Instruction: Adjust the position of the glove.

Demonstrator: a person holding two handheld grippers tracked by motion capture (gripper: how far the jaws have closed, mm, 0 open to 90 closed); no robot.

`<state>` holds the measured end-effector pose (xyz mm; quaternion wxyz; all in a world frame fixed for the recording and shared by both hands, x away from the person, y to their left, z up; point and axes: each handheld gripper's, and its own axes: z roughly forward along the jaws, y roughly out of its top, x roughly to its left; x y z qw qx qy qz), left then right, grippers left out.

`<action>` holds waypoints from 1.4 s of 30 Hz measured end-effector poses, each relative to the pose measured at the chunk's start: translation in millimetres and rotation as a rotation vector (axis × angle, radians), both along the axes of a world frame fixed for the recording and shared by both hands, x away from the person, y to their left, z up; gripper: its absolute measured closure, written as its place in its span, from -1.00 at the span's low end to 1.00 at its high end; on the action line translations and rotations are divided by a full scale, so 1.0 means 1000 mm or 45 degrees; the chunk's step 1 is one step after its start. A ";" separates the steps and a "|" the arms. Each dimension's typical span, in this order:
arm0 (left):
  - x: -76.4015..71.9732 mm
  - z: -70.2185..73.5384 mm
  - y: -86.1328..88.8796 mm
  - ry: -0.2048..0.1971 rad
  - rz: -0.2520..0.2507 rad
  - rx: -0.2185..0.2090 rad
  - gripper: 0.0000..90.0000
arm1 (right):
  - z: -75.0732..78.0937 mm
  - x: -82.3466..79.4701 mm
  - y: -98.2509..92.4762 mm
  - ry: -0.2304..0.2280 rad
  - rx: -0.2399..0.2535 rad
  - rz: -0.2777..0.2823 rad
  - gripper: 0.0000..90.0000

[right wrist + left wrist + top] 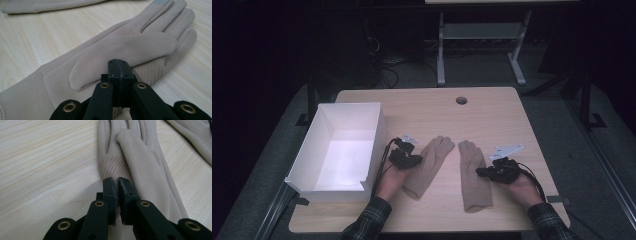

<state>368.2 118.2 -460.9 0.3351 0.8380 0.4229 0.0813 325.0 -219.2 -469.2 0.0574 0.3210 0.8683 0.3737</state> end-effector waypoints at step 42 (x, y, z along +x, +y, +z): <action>-0.021 0.041 -0.015 0.022 -0.152 -0.384 0.89 | 0.001 -0.013 -0.003 0.061 -0.004 0.110 1.00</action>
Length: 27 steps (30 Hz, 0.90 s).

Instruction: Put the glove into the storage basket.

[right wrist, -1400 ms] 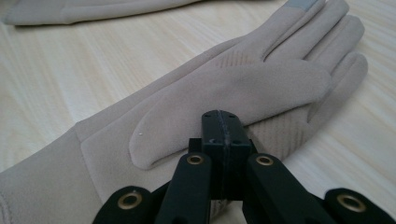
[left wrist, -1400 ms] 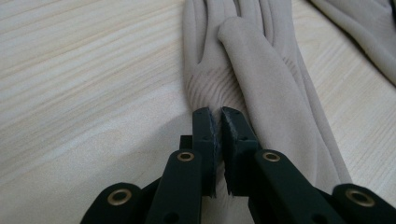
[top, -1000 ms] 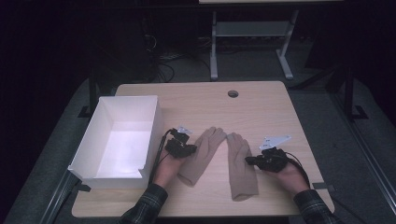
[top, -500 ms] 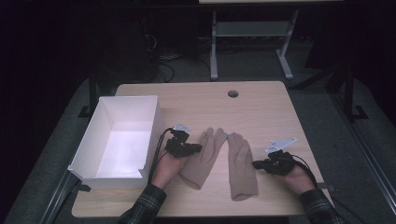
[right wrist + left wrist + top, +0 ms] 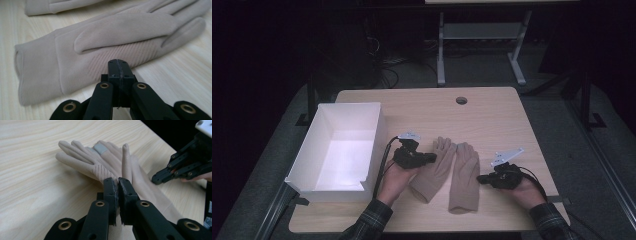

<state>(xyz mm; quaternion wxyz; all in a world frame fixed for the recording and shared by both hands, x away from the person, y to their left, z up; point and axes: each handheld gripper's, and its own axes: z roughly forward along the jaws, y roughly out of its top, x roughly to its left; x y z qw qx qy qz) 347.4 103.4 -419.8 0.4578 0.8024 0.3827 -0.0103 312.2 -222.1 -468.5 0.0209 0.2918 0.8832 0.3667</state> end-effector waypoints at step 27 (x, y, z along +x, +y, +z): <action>-0.006 0.001 -0.016 -0.157 0.004 0.217 0.88 | -0.001 0.001 0.029 -0.016 0.002 0.094 1.00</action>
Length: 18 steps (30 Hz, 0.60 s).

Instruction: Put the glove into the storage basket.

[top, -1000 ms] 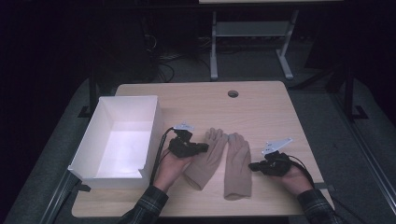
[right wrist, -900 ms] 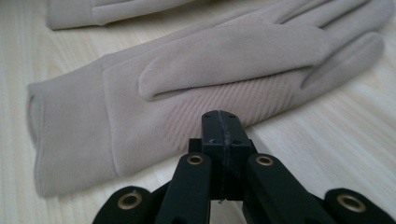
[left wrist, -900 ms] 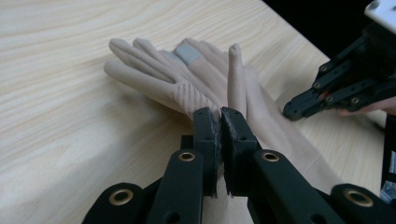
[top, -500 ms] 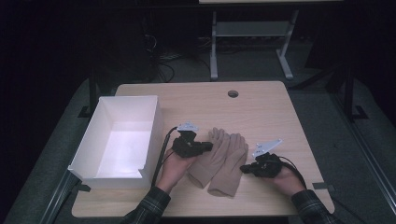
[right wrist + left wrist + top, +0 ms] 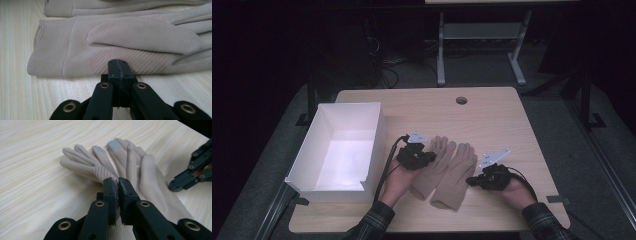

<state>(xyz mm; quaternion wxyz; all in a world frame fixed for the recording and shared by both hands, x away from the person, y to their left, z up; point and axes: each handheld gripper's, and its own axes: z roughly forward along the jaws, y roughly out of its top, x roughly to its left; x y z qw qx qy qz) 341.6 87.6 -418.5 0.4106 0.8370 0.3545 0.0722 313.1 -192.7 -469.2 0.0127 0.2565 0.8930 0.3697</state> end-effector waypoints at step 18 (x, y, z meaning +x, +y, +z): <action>-0.009 0.006 -0.028 0.046 -0.113 -0.082 0.87 | 0.000 -0.001 0.005 0.008 0.018 0.007 1.00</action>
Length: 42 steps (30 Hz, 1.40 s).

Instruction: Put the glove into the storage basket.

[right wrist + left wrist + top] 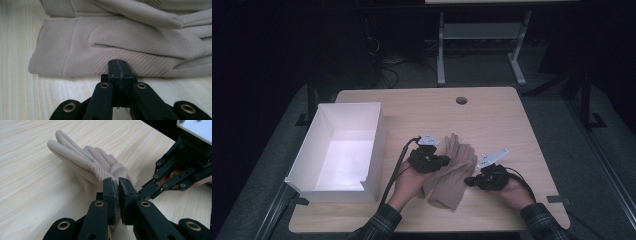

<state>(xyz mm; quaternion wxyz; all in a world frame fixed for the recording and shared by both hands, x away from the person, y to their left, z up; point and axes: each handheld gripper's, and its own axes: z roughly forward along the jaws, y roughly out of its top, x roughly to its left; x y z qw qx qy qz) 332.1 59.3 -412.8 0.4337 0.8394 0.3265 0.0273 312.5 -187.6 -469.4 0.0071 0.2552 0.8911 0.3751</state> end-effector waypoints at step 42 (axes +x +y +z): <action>-0.016 -0.041 -0.059 0.094 -0.199 0.089 0.91 | 0.005 0.011 -0.061 -0.120 -0.027 -0.380 -0.20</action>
